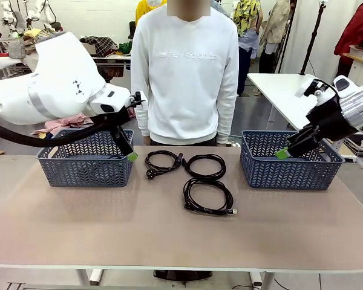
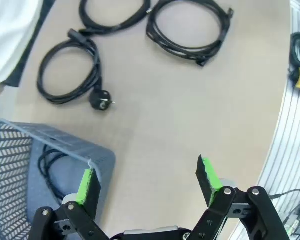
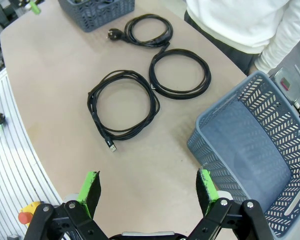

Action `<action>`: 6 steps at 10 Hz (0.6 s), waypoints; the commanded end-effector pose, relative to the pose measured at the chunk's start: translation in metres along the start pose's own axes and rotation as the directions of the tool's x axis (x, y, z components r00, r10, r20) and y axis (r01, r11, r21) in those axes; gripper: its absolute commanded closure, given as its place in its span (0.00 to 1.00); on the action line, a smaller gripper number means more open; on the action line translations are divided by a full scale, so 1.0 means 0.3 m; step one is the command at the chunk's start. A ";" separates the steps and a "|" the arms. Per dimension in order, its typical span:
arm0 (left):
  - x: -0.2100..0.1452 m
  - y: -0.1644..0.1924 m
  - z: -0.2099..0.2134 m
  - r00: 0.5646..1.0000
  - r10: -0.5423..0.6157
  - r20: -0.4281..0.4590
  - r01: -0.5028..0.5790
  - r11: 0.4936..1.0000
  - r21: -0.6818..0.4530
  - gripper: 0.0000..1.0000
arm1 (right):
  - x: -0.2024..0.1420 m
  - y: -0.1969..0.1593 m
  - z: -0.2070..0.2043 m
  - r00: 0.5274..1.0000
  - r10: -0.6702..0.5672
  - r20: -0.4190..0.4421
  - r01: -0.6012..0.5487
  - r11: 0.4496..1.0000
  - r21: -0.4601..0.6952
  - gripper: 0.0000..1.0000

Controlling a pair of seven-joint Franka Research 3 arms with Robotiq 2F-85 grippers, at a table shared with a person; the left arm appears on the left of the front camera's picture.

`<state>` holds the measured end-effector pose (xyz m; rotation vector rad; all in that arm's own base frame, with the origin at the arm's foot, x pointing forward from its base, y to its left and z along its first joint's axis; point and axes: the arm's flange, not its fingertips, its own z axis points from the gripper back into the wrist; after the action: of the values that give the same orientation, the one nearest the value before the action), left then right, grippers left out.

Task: Organize the cables according to human instructions.
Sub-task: Pick up a bundle of cables and place it in the basket indicated by the human.

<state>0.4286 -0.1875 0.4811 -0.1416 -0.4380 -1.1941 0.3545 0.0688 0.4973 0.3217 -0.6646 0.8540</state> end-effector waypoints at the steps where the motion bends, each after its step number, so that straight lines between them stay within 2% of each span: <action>1: -0.035 -0.053 -0.022 0.999 -0.032 0.033 0.033 0.999 -0.019 0.00 | 0.001 -0.006 -0.002 1.000 -0.001 0.012 0.001 1.000 0.012 0.00; 3: -0.027 -0.085 -0.040 0.999 -0.050 0.007 0.050 0.999 -0.017 0.00 | 0.001 -0.006 -0.002 1.000 -0.001 0.012 0.001 1.000 0.012 0.00; 6: -0.007 -0.066 -0.026 1.000 -0.028 -0.005 0.028 0.999 -0.017 0.00 | 0.001 -0.006 -0.002 1.000 -0.001 0.012 0.001 1.000 0.012 0.00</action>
<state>0.4095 -0.1989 0.4693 -0.1483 -0.4251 -1.2348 0.3545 0.0689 0.4973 0.3217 -0.6646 0.8541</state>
